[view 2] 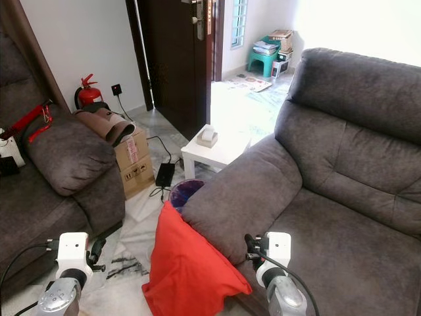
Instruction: Move the pillow to the sofa from floor
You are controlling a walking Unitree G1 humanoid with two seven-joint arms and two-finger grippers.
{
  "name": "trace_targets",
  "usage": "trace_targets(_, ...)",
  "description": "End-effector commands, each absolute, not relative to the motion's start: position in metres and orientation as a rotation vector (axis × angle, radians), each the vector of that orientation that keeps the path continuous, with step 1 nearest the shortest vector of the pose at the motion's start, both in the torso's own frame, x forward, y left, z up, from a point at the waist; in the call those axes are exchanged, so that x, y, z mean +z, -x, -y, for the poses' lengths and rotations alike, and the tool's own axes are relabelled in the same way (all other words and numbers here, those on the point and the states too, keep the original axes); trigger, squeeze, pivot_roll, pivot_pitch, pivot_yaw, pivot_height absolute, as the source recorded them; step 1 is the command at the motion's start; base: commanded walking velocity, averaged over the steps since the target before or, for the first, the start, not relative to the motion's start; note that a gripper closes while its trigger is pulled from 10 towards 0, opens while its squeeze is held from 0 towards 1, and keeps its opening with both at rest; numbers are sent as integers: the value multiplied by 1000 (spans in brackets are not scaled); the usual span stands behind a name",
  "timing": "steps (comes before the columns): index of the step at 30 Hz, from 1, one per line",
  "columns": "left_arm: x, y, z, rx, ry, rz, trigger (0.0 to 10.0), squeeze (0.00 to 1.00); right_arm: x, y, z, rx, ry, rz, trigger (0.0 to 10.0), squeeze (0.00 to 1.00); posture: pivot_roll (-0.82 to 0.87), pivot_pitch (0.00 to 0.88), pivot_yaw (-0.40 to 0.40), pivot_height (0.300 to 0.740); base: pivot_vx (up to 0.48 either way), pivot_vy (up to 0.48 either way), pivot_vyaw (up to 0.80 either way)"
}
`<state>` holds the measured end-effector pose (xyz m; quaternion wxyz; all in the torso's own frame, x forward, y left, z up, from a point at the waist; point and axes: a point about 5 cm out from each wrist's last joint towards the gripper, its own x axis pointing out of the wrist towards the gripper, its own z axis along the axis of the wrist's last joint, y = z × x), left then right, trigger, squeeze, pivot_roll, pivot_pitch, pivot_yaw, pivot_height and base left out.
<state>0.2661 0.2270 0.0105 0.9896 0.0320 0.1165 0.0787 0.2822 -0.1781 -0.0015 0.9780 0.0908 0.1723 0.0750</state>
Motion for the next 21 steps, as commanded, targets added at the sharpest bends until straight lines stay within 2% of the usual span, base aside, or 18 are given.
trace_targets(1, 8, -264, -228, 167, -70, -247, 10000, 0, 0, -284, 179, 144, -181, -341, 10000, 0, 48, 0, 7, 681, 0, 0, 0)
trace_targets(9, 6, -264, -227, 168, -72, -255, 10000, 0, 0, -283, 177, 189, -141, -354, 10000, 0, 46, 0, 2, 681, 0, 0, 0)
trace_targets(10, 5, -264, -226, 171, -68, -256, 10000, 0, 1, -284, 180, 178, -153, -338, 10000, 851, 49, 0, -1, 681, 0, 0, 0)
trace_targets(11, 5, -264, -226, 171, -69, -257, 10000, 0, 2, -284, 181, 174, -152, -332, 10000, 1000, 50, 0, -2, 681, 0, 0, 0)
trace_targets(21, 5, -264, -225, 168, -76, -251, 10000, 0, 4, -286, 181, 177, -172, -326, 10000, 1000, 55, 0, -10, 681, 0, 0, 0)
